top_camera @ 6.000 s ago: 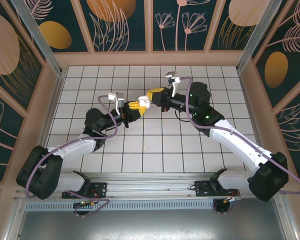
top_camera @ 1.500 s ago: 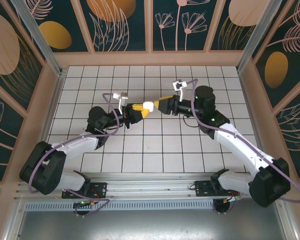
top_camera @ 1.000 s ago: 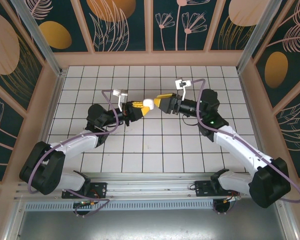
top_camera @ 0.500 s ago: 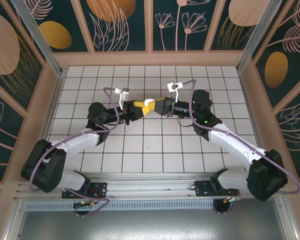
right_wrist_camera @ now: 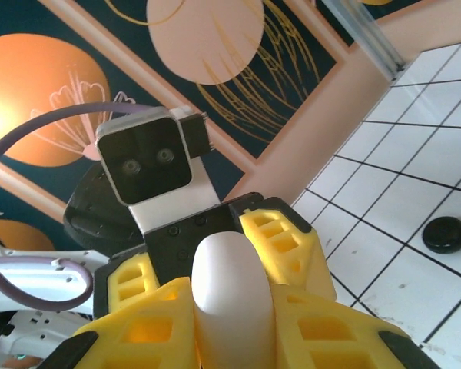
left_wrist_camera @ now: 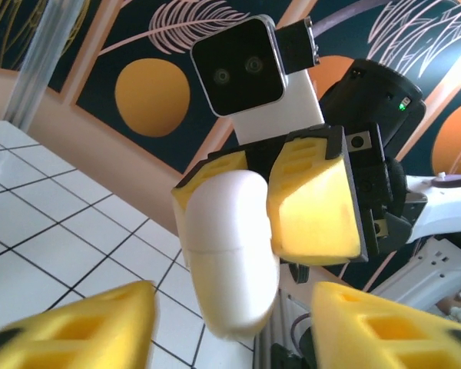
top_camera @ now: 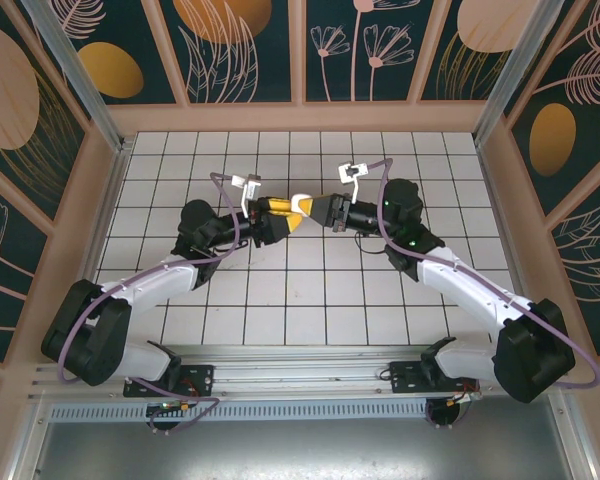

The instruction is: Insert wireless bluetooth earbuds into charging case

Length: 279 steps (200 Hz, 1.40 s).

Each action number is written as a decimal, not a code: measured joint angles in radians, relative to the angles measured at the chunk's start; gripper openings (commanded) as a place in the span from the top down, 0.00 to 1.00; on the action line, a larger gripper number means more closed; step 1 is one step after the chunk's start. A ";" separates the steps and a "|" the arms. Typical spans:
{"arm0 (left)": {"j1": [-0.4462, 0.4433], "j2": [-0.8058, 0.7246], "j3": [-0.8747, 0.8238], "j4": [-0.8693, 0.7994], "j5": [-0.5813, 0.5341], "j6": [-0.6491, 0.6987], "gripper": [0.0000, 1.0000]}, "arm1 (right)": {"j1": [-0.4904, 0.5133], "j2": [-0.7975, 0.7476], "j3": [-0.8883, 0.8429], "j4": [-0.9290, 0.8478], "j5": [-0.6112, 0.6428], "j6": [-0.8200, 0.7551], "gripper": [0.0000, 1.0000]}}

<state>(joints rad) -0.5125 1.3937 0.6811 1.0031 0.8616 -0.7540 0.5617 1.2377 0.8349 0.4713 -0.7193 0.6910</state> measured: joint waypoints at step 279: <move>0.000 -0.156 -0.083 -0.683 -0.583 0.365 0.14 | -0.235 0.430 -0.151 -0.300 0.140 -0.176 0.63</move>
<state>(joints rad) -0.5121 1.2381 0.5980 0.3199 0.2790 -0.3889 0.3271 1.6672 0.6834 0.1715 -0.5797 0.5148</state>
